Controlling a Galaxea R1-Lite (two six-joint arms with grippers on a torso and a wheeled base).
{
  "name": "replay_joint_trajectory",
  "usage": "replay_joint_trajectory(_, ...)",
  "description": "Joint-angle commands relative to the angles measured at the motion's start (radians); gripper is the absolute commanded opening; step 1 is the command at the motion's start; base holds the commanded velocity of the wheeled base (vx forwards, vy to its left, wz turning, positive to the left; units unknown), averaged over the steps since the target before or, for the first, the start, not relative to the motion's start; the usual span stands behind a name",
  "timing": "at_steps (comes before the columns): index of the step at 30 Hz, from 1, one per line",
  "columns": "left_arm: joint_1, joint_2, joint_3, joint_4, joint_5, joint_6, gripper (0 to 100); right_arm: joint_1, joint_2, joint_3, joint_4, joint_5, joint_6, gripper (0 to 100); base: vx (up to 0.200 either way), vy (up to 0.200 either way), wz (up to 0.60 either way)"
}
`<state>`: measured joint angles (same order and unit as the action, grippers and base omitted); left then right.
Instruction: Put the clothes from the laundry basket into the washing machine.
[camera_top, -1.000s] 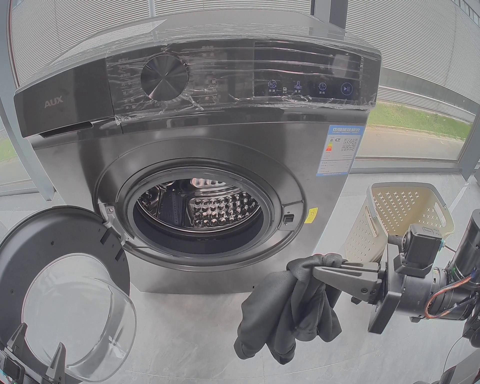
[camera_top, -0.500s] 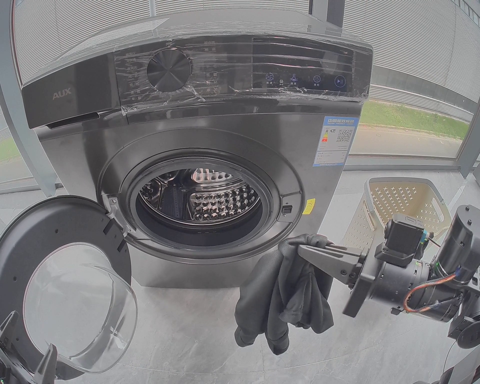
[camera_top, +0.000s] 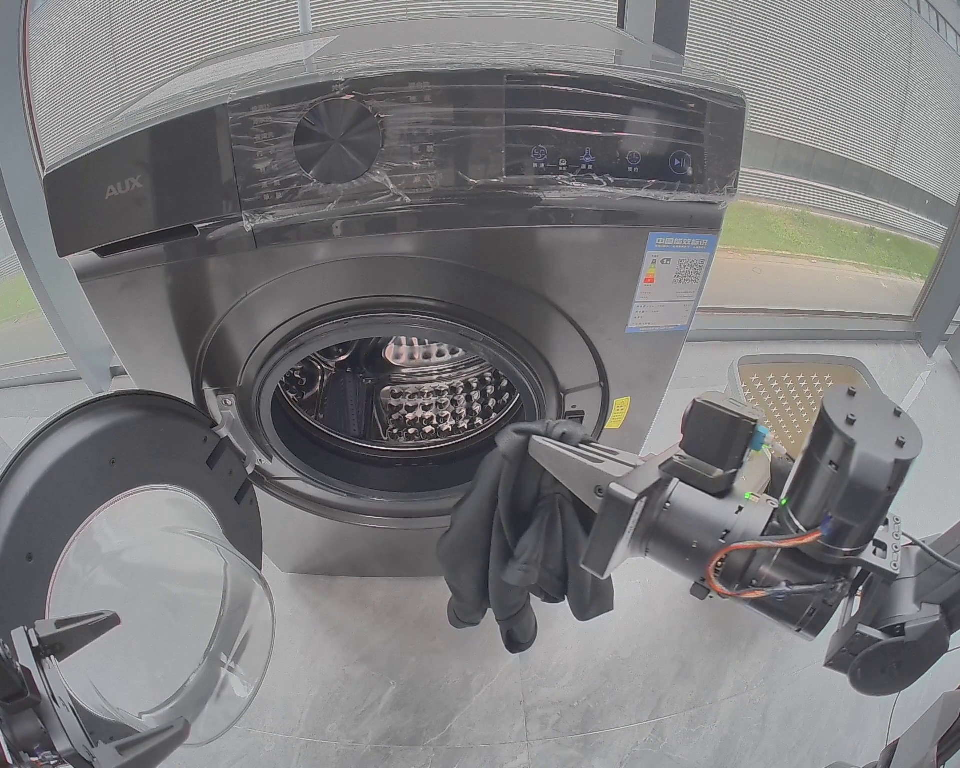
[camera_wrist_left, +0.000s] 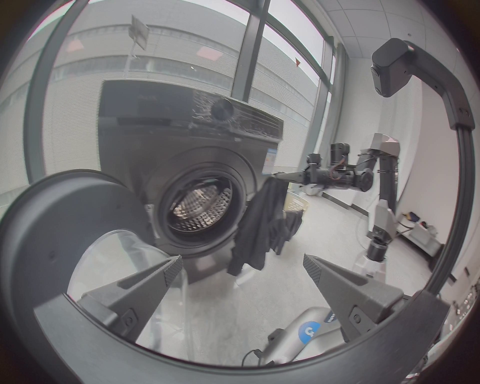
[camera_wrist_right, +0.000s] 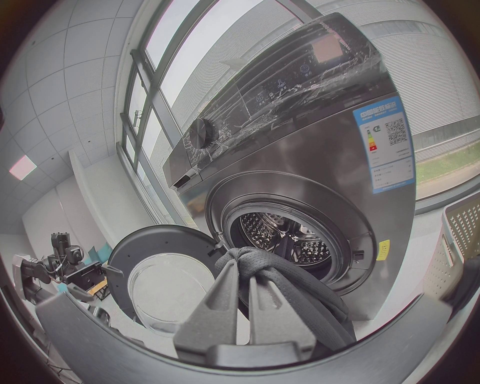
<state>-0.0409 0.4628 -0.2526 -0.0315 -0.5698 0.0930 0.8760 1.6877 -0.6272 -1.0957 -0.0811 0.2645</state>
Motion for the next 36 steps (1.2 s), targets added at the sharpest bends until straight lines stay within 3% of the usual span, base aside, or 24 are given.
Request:
replay_joint_trajectory(1, -0.143, 0.254, -0.03, -0.068, -0.036, 0.013, 100, 0.017, 0.135, -0.098, -0.038, -0.026, 0.021, 0, 0.0, 0.0, 0.0)
replay_joint_trajectory(8, -0.309, 0.494, -0.048, -0.249, -0.028, -0.009, 100, 0.015, 0.205, -0.143, -0.065, -0.037, 0.016, 0, 0.0, 0.0, 0.0)
replay_joint_trajectory(14, -0.39, 0.695, -0.06, -0.435, 0.001, -0.021, 100, 0.006, 0.247, -0.183, -0.113, -0.048, 0.015, 0, 0.0, 0.0, 0.0)
replay_joint_trajectory(28, -0.43, 0.961, -0.076, -0.55, 0.061, -0.019, 100, 0.0, 0.248, -0.233, -0.127, -0.049, 0.015, 0, 0.0, 0.0, 0.0)
replay_joint_trajectory(30, -0.43, 1.042, -0.076, -0.627, 0.09, -0.019, 100, 0.0, 0.245, -0.235, -0.127, -0.049, 0.015, 0, 0.0, 0.0, 0.0)
replay_joint_trajectory(36, -0.43, 1.217, -0.093, -0.771, 0.1, -0.019, 100, 0.003, 0.241, -0.23, -0.127, -0.049, 0.016, 0, 0.0, 0.0, 0.0)
